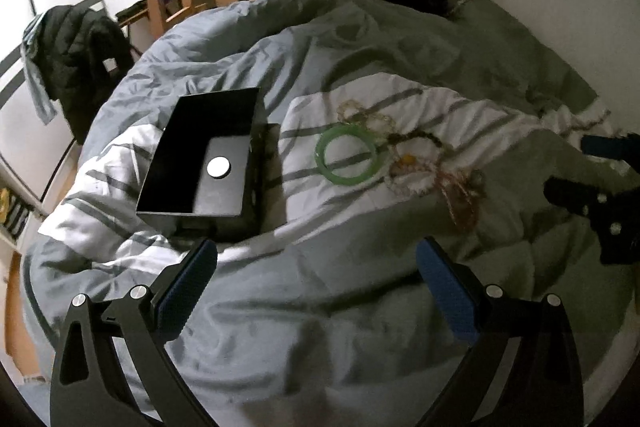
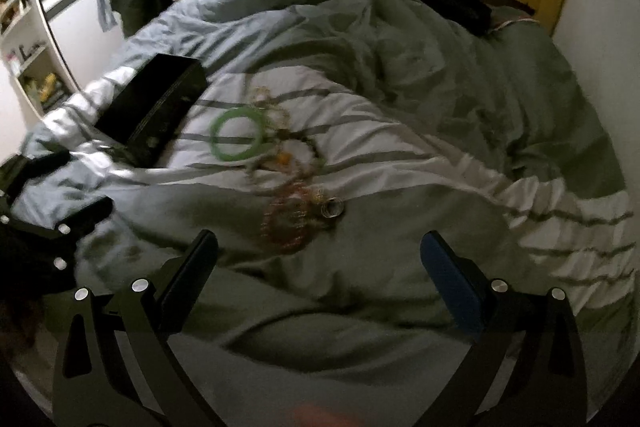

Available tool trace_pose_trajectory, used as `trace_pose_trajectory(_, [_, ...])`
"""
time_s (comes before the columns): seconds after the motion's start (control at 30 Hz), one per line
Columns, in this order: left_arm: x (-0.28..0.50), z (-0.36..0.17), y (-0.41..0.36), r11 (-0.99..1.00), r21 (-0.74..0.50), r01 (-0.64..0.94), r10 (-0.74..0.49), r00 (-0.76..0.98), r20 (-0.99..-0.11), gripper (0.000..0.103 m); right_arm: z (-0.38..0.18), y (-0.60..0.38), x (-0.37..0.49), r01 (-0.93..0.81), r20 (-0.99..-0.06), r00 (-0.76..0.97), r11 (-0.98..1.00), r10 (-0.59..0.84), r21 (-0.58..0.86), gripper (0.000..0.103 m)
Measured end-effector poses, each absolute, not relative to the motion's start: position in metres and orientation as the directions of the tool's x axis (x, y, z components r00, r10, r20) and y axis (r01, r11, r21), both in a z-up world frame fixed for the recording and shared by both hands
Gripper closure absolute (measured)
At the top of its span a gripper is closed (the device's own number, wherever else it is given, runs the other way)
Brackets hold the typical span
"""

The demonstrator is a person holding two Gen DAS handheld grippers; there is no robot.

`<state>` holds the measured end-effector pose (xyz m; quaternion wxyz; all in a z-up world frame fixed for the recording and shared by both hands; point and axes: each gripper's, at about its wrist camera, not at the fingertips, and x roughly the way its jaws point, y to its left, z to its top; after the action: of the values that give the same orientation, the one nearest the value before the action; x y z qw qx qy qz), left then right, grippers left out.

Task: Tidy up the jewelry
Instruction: 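Grasp the pink bead bracelet with the right tool while the left tool grasps the green jade bangle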

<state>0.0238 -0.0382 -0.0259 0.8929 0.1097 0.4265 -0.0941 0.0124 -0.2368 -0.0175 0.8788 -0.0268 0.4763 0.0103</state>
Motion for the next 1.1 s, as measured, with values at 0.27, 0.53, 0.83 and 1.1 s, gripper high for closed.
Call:
trace_pose_trajectory(0.27, [0.073,-0.052,-0.086,0.932,0.194,0.307,-0.038,0.612,-0.79,0.005,-0.051,-0.227,0.044,-0.141,-0.887,0.455,0.99,0.078,0.014,0.003])
trace_pose_trajectory(0.53, [0.124,-0.093,-0.11,0.921,0.214,0.326,-0.003,0.556,-0.831,0.027,-0.075,-0.224,0.065,-0.161,-0.911,0.397,0.986,0.11,0.049,0.003])
trace_pose_trajectory(0.83, [0.162,-0.131,-0.107,0.934,0.175,0.312,0.001,0.486,-0.874,0.078,-0.122,-0.226,0.097,-0.166,-0.951,0.263,0.979,0.161,0.12,0.066])
trace_pose_trajectory(1.1, [0.164,-0.123,-0.092,0.95,0.068,0.305,-0.087,0.468,-0.88,0.099,-0.094,-0.24,0.092,-0.139,-0.884,0.411,0.974,0.223,0.181,0.083])
